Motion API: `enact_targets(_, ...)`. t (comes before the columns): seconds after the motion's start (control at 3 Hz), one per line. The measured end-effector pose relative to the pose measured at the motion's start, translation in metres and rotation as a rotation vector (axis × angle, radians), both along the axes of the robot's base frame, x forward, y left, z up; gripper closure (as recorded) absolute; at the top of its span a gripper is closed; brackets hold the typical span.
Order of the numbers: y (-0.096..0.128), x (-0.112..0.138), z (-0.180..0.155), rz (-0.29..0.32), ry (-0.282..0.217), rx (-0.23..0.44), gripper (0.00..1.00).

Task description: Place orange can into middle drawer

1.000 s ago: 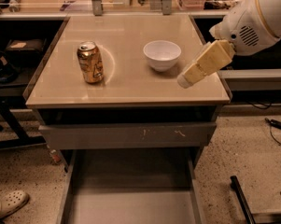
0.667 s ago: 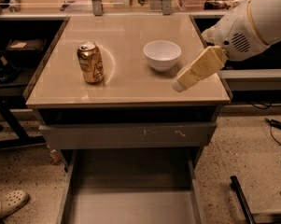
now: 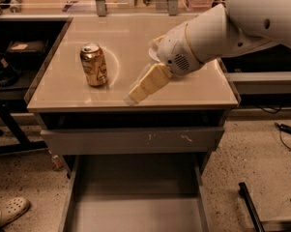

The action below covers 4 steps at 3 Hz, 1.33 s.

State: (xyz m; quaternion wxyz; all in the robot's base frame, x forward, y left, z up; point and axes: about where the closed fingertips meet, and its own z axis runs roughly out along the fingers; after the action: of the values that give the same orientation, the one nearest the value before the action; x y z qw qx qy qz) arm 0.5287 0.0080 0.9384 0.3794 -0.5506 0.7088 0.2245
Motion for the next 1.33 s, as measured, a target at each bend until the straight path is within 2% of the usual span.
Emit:
enact_targets(0.33,0.0,0.0,0.0,0.0,0.0,0.0,0.0)
enact_targets(0.67,0.005,0.017,-0.006,-0.016,-0.036,0.04,0.0)
enact_targets(1.0,0.009,0.07,-0.022,-0.041,-0.071,0.076,0.0)
enact_targets(1.33,0.02,0.117,-0.034,-0.041,-0.087,0.098,0.0)
